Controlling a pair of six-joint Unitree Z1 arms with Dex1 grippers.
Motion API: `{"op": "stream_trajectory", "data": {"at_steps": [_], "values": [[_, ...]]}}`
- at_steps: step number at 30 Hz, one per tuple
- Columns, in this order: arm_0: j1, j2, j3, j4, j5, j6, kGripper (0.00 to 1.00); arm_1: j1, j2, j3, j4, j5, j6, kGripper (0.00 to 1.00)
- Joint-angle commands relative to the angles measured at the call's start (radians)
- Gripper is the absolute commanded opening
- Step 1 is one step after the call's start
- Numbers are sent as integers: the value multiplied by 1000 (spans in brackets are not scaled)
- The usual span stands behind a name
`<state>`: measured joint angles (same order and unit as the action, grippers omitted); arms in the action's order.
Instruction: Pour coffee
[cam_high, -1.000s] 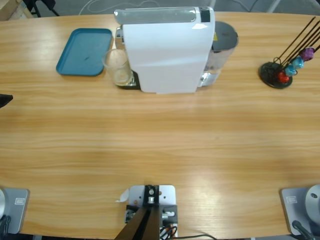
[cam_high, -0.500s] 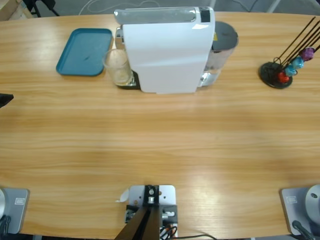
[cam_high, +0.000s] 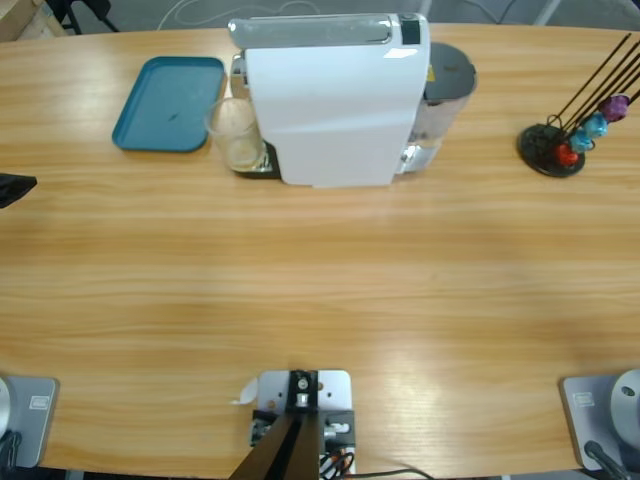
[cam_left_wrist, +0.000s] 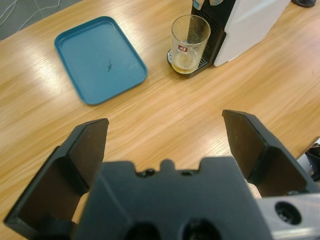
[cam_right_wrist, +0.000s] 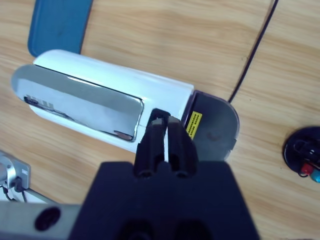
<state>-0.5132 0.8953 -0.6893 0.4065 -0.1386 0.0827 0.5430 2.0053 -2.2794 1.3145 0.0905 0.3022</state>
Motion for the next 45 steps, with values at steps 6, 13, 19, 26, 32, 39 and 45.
{"op": "stream_trajectory", "data": {"at_steps": [6,13,19,26,32,39,45], "values": [[-4,9,68,-19,7,-1,1000,34,58,-1,14,24,3,0],[-4,15,68,-35,13,-1,1000,34,66,13,14,32,3,0],[-4,1,78,-49,16,-4,1000,31,75,17,11,31,3,0],[-4,-5,80,-49,17,-4,1000,31,77,26,6,24,1,0],[-4,-1,84,-49,17,-4,1000,23,69,19,5,13,-5,0],[-4,-2,89,-49,17,-4,1000,18,77,24,2,14,-8,0],[-4,-2,93,-50,17,-3,1000,4,79,22,2,-8,-8,0]]}}
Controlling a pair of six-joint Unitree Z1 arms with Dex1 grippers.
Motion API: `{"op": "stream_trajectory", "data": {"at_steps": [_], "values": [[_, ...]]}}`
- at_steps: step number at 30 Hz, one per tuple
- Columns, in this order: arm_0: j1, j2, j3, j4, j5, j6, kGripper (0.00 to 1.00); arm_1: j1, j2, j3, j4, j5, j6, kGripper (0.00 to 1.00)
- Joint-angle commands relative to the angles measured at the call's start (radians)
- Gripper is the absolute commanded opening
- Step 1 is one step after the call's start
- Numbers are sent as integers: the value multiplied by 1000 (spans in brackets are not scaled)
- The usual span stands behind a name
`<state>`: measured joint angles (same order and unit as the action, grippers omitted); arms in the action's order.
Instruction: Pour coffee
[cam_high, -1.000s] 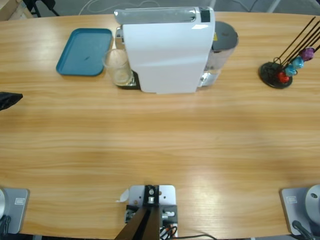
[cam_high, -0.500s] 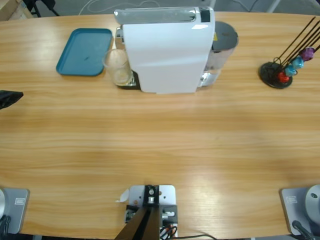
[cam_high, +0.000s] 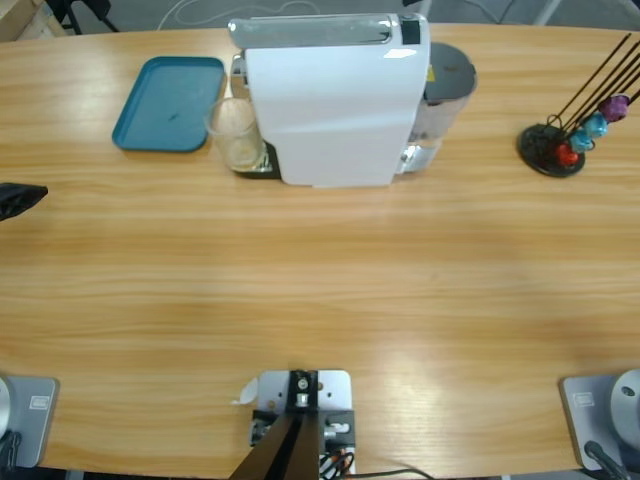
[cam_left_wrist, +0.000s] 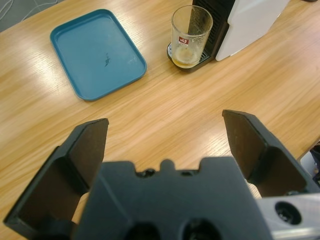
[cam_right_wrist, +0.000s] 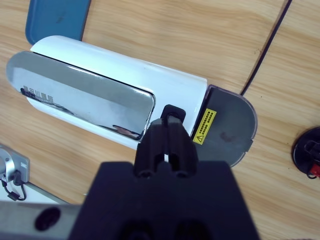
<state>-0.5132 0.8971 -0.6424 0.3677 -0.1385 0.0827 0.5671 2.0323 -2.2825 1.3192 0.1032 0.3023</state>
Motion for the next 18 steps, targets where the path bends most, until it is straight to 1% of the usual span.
{"op": "stream_trajectory", "data": {"at_steps": [1,18], "values": [[-4,-5,45,-11,17,-3,1000,-21,52,23,0,-30,-7,0],[-4,-4,50,-11,17,-1,1000,-15,72,33,-3,-29,-9,0]]}}
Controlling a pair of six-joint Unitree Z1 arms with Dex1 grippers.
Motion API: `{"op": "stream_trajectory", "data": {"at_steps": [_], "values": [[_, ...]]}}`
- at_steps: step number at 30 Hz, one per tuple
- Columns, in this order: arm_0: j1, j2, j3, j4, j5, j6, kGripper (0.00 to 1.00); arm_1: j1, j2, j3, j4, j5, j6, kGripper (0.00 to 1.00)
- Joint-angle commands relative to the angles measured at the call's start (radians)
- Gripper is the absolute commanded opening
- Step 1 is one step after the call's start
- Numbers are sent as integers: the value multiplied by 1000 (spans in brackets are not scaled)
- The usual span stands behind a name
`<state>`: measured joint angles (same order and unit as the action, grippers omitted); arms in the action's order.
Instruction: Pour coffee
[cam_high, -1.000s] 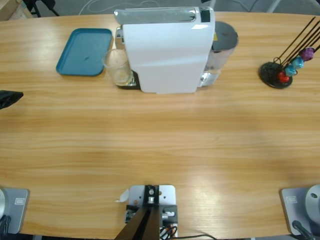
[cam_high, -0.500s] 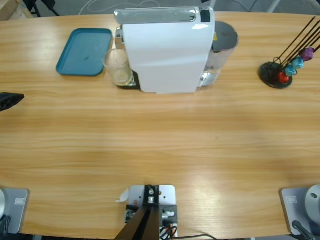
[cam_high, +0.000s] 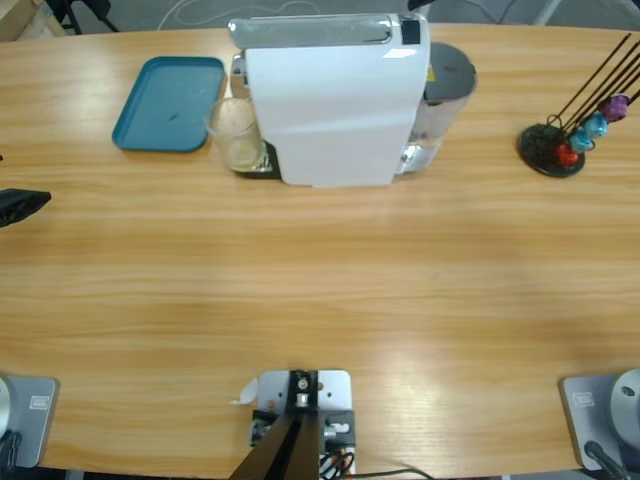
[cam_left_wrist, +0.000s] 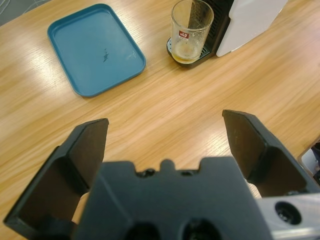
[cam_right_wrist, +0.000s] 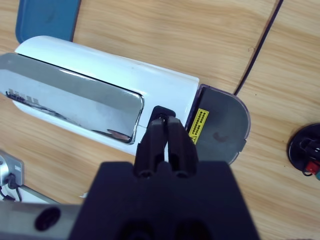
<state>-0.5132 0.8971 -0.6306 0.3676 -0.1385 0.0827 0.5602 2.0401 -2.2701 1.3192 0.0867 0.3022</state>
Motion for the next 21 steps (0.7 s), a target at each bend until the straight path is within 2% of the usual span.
{"op": "stream_trajectory", "data": {"at_steps": [1,8,12,14,15,16,17,18,19,21], "values": [[-4,-5,38,-11,17,-1,1000,-8,65,25,-3,-17,-9,0],[-4,-10,42,-11,17,-1,1000,-2,48,62,-4,-28,-22,0],[-4,-7,42,-16,17,-1,1000,0,-61,-99,4,-35,-80,0],[-4,-11,41,-16,17,-1,1000,2,-130,-113,5,-27,-94,0],[-4,-15,42,-16,17,-2,1000,6,-157,-97,5,-32,-101,111],[-4,-21,42,-16,17,-3,1000,11,-181,-70,4,-44,-112,483],[-4,-27,42,-16,17,-4,1000,15,-201,-44,2,-59,-115,778],[-4,-34,42,-16,16,-4,1000,17,-217,-20,-2,-66,-114,951],[-4,-43,42,-15,16,-5,1000,18,-219,-11,-3,-63,-112,990],[-4,-62,45,-12,16,-9,1000,20,-212,-1,-4,-59,-104,1000]]}}
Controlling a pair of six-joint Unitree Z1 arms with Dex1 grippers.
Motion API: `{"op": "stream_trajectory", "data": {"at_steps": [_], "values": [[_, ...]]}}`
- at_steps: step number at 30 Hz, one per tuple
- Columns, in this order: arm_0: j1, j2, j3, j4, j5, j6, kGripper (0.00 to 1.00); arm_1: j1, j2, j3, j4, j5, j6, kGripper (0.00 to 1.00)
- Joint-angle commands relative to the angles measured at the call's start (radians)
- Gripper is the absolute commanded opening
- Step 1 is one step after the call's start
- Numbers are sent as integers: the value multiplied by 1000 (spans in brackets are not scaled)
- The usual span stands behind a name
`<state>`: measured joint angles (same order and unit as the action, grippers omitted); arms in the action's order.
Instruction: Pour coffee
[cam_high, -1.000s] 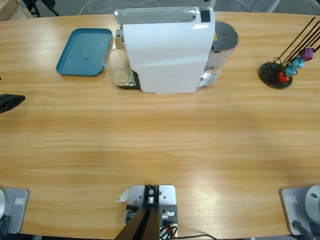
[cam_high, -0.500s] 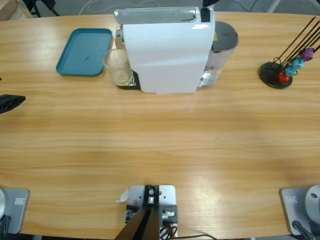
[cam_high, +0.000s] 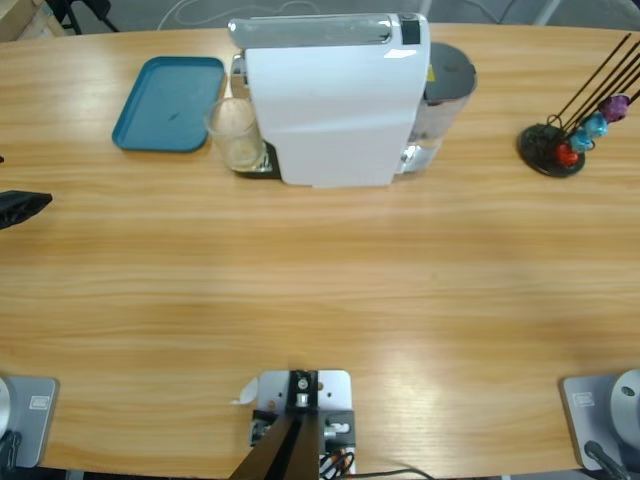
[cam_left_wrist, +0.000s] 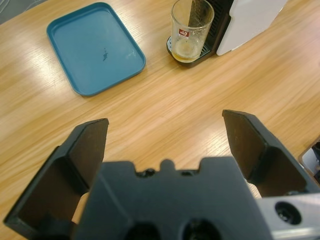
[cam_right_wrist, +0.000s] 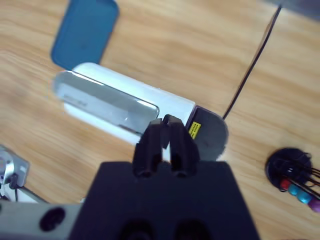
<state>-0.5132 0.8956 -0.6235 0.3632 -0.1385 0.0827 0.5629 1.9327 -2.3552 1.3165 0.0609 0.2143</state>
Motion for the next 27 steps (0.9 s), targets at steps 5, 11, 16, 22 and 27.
{"op": "stream_trajectory", "data": {"at_steps": [5,11,16,22,27], "values": [[-4,-51,32,11,21,-8,1000,17,-59,102,0,-14,23,1000],[-4,-47,35,11,28,-8,1000,17,-8,112,-2,-6,38,1000],[-4,-30,36,4,28,-6,1000,17,14,124,-2,-6,40,1000],[-4,-17,24,5,15,-4,1000,30,-119,241,-22,-6,27,1000],[-4,-19,23,8,10,-4,1000,40,-292,442,-148,24,57,1000]]}}
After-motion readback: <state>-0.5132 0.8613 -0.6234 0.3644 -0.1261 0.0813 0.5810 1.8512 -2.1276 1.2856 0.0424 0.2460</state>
